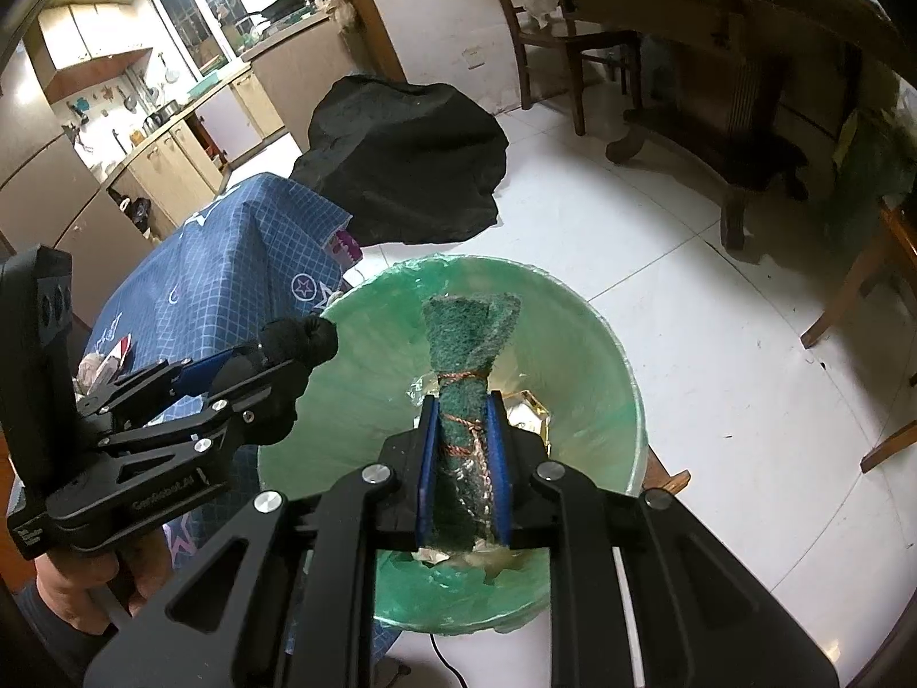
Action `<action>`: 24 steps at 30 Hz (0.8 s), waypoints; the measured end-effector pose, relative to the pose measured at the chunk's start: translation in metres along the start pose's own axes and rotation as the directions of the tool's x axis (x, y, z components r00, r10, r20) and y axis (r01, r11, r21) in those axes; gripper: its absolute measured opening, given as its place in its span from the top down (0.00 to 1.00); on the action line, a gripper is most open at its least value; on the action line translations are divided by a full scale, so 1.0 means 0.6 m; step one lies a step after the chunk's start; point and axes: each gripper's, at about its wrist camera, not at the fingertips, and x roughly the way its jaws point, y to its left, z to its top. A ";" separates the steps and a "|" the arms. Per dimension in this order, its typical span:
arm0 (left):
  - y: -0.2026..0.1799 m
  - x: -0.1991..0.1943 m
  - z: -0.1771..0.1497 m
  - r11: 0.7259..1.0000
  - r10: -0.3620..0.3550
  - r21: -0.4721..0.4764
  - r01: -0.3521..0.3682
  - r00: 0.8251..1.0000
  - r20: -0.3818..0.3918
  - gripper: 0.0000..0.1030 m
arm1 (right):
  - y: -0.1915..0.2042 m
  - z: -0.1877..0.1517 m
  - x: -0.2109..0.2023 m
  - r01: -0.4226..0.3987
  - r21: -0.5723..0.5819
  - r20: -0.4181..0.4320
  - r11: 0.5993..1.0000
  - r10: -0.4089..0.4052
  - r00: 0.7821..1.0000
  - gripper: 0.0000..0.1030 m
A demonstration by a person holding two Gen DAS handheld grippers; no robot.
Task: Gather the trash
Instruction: 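Carry sock and scrubber over the green bin and open both tools, then return both tools to the table and grasp the blue-white box with the left tool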
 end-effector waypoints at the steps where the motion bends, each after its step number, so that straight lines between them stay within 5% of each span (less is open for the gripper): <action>1: -0.001 0.001 0.000 1.000 0.002 0.000 -0.002 1.000 -0.002 0.44 | -0.004 0.000 -0.001 -0.005 0.010 0.004 1.000 0.005 1.000 0.77; 6: 0.001 0.001 0.000 1.000 0.016 0.000 -0.016 1.000 0.004 0.39 | -0.017 0.000 -0.006 -0.010 0.032 0.024 0.999 0.009 1.000 0.63; 18: -0.009 0.000 -0.003 1.000 0.024 0.013 -0.024 1.000 0.003 0.39 | -0.015 -0.003 -0.014 -0.001 0.030 0.041 1.000 0.000 0.999 0.63; 24: 0.006 -0.037 -0.021 1.000 0.025 0.015 -0.025 0.999 0.024 0.39 | 0.017 -0.019 -0.046 0.012 -0.031 0.111 0.999 -0.008 0.994 0.45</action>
